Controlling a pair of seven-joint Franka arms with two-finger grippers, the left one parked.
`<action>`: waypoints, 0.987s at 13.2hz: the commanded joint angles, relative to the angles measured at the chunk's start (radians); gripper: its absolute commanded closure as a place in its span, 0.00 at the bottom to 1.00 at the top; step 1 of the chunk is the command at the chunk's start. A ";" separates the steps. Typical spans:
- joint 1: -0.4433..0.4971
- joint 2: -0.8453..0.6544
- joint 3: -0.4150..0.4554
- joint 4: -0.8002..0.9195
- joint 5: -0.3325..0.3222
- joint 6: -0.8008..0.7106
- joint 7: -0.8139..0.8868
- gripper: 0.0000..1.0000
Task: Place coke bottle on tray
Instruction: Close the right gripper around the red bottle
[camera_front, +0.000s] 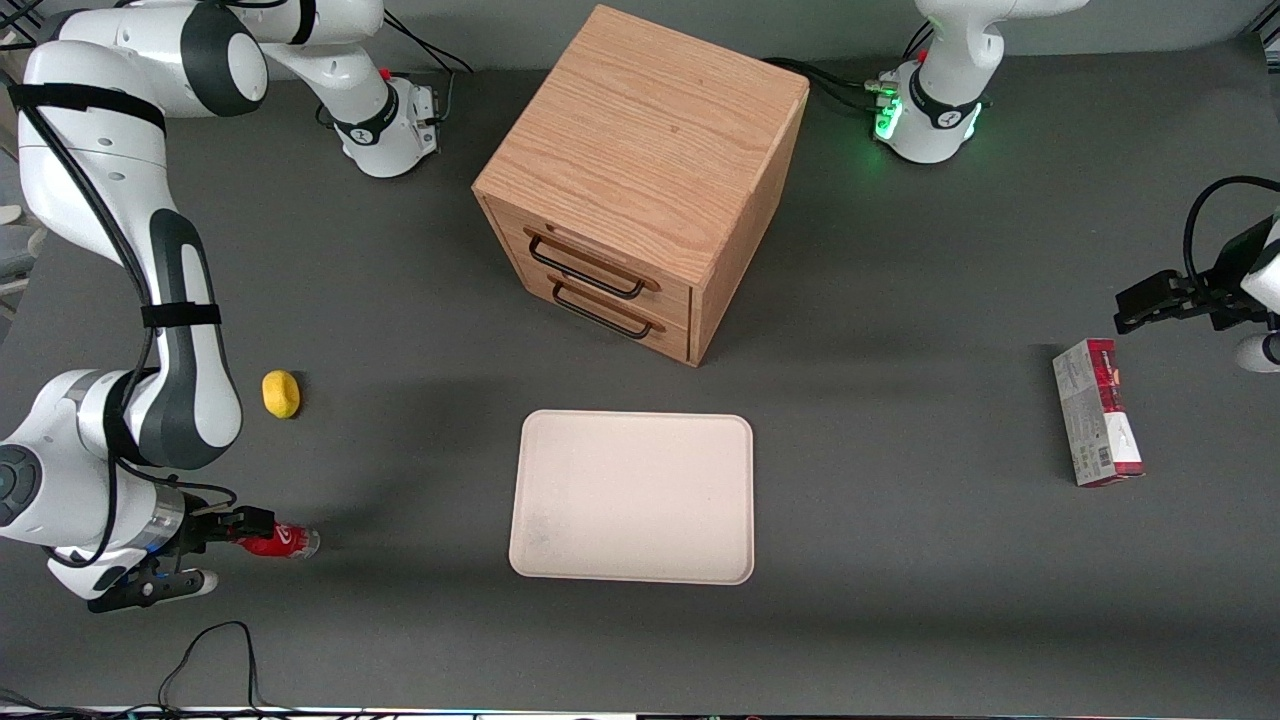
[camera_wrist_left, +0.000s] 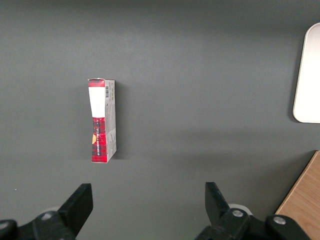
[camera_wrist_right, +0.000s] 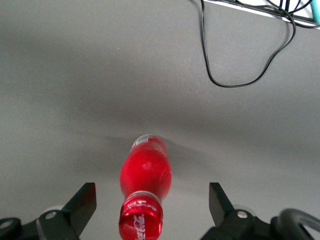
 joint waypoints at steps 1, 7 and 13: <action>0.002 -0.034 0.000 -0.022 -0.003 -0.033 0.019 0.00; 0.003 -0.034 0.000 -0.022 -0.002 -0.037 0.038 0.87; 0.005 -0.034 0.000 -0.022 -0.002 -0.037 0.049 1.00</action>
